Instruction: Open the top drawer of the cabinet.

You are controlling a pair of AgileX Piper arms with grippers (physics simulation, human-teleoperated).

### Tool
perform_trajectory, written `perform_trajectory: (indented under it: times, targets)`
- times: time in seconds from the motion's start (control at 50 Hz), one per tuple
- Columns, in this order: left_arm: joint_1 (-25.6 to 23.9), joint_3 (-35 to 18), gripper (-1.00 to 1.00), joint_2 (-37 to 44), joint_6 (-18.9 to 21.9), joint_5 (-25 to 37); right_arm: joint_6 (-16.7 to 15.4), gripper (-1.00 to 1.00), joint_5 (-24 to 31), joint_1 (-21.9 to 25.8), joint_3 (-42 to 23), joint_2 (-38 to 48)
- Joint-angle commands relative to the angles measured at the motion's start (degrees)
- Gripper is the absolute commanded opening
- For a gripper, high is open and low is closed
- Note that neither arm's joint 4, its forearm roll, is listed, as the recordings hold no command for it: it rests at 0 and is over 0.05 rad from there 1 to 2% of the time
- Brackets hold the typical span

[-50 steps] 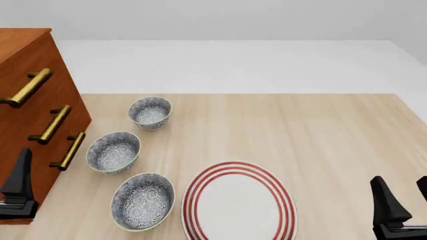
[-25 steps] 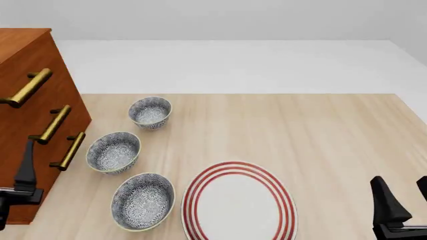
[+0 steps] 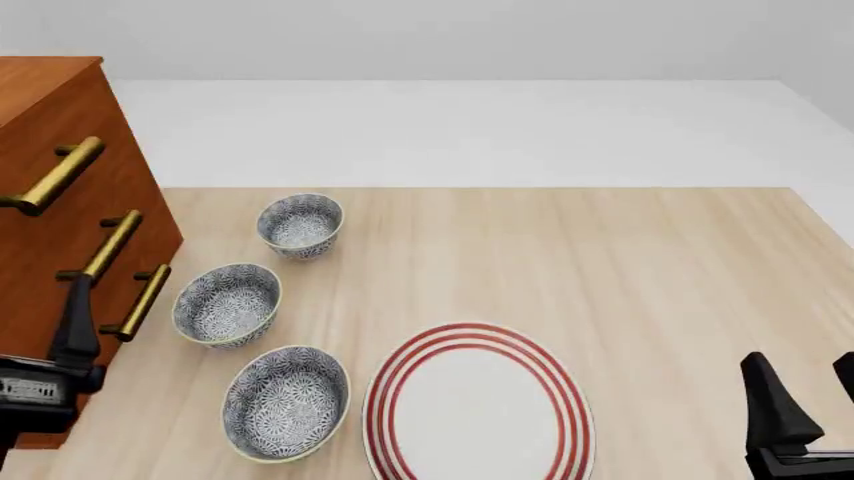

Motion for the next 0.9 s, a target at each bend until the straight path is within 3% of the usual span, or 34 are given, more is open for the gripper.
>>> perform_trajectory:
  times: [0.02,0.3,0.9]
  targets:
    - [1.61,-0.42,1.0,4.7,3.87,-5.43,0.01,1.0,0.0,-0.01,0.0,-0.01]
    - [3.37,-1.62,1.0,7.1,5.39,-7.05,-0.05,1.0,1.26,0.94,-0.9,-0.38]
    - [4.15,-3.84,1.0,12.15,12.57,-8.83,-0.03,1.0,0.99,0.94,-0.63,-0.37]
